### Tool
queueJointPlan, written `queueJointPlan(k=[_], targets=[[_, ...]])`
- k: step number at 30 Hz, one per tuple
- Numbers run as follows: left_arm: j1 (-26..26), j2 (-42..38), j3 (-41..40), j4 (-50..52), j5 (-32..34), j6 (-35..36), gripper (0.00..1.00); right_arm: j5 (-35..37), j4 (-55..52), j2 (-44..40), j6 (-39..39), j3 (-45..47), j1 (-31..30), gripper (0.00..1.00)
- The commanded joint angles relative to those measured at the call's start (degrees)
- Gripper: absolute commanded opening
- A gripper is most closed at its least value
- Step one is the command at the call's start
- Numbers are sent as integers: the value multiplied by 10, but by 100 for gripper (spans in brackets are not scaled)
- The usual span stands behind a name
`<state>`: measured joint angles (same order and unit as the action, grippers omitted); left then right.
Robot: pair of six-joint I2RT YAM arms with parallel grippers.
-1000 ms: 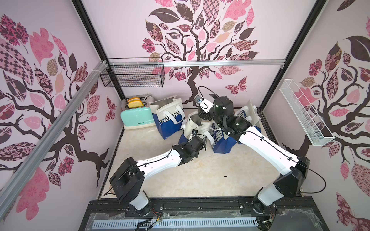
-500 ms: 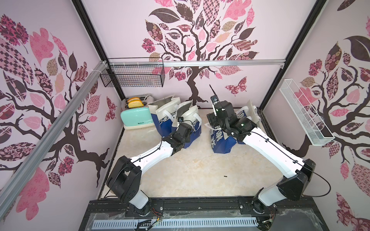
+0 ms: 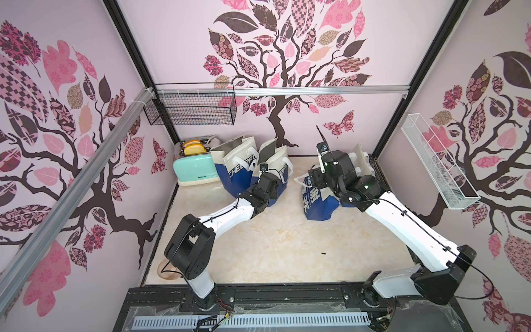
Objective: Open the takeout bag
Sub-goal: Move the takeout bag to the center of the board.
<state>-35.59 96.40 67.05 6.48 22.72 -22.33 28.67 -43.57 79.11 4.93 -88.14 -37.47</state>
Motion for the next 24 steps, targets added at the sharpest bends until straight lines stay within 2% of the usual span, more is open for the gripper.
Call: queueJointPlan(k=[1,5,15,17,19,24], targets=[[12,0,8,-21,-43,4,52,-34,-42,3,-19,-24,5,87],[13,-27,-5,9,-78,9,57,-48,-52,3,-35,-39,6,87],[12,-172,-161,-2,-126,-22,59,-67,-45,-3,-46,-47,6,87],[11,-206,-195,-9,-155,-17,59,-66,-37,-7,-51,-48,6,87],[4,-237,-229,-31,-214,5,58,-60,-33,-13,-56,-51,6,86],[-58,-303,-278,-25,-299,49,57,-26,-31,-26,-62,-62,7,85]])
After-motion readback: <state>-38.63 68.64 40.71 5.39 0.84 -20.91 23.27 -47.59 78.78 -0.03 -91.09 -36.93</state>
